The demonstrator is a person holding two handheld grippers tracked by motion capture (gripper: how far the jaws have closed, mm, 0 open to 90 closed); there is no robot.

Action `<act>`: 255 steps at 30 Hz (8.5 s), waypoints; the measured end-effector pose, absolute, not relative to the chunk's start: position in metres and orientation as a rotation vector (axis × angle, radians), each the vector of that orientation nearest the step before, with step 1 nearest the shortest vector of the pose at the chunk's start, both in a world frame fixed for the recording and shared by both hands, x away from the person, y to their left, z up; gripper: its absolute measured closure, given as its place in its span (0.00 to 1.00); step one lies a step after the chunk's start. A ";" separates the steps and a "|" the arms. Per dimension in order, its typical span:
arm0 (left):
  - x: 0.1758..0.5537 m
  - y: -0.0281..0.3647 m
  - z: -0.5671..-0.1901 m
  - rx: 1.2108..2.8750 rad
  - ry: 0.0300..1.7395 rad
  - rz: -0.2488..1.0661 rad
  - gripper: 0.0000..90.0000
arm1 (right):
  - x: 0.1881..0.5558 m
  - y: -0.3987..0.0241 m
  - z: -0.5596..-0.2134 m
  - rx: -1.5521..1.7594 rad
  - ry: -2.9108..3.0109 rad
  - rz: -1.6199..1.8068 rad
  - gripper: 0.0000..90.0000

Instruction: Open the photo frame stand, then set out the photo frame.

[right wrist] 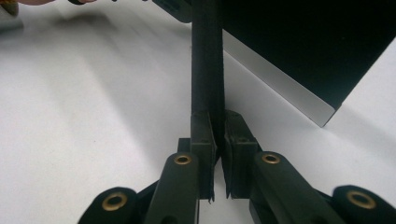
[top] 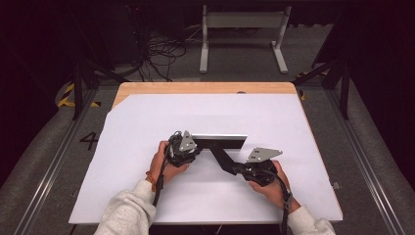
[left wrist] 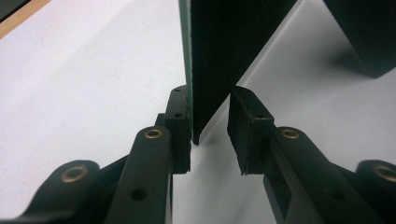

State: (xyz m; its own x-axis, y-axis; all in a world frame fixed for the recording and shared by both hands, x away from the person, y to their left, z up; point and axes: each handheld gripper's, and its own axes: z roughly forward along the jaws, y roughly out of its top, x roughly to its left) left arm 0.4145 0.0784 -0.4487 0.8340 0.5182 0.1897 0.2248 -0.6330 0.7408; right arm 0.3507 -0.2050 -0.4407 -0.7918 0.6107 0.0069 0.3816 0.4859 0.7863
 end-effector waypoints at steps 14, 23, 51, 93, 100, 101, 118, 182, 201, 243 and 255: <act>0.411 0.081 -0.448 2.270 0.529 0.502 0.81 | 0.351 -0.207 -0.441 0.853 2.458 1.203 0.93; 0.410 0.081 -0.449 2.264 0.534 0.506 0.82 | 0.351 -0.208 -0.441 0.853 2.462 1.208 0.93; 0.411 0.083 -0.449 2.235 0.541 0.517 0.80 | 0.351 -0.208 -0.441 0.863 2.465 1.205 0.93; 0.388 0.125 -0.422 2.073 0.582 0.462 0.43 | 0.351 -0.241 -0.405 0.900 2.107 1.243 0.84; 0.401 0.110 -0.420 2.054 0.573 0.466 0.42 | 0.350 -0.240 -0.399 0.900 2.068 1.275 0.84; 0.406 0.106 -0.420 2.050 0.574 0.444 0.41 | 0.349 -0.239 -0.398 0.900 2.066 1.278 0.83; 0.411 0.096 -0.421 2.057 0.496 0.413 0.68 | 0.363 -0.226 -0.398 0.915 2.070 1.301 0.83; 0.381 0.109 -0.409 2.139 0.408 0.408 0.92 | 0.374 -0.211 -0.392 0.924 2.088 1.292 1.00; 0.366 0.101 -0.406 2.172 0.349 0.408 0.93 | 0.380 -0.195 -0.395 0.906 2.104 1.306 1.00; 0.345 0.082 -0.406 2.179 0.287 0.391 0.86 | 0.387 -0.180 -0.398 0.867 2.128 1.296 1.00; 0.344 0.076 -0.406 2.172 0.283 0.383 0.83 | 0.384 -0.172 -0.401 0.827 2.148 1.285 1.00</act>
State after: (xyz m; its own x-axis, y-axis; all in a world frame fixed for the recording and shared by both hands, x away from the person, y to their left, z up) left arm 0.3442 0.0759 -0.4064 0.9262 0.3369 0.1693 0.0630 -0.5810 0.8115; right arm 0.3837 -0.1721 -0.4010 -0.6904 0.7154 -0.1076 0.2436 0.3699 0.8965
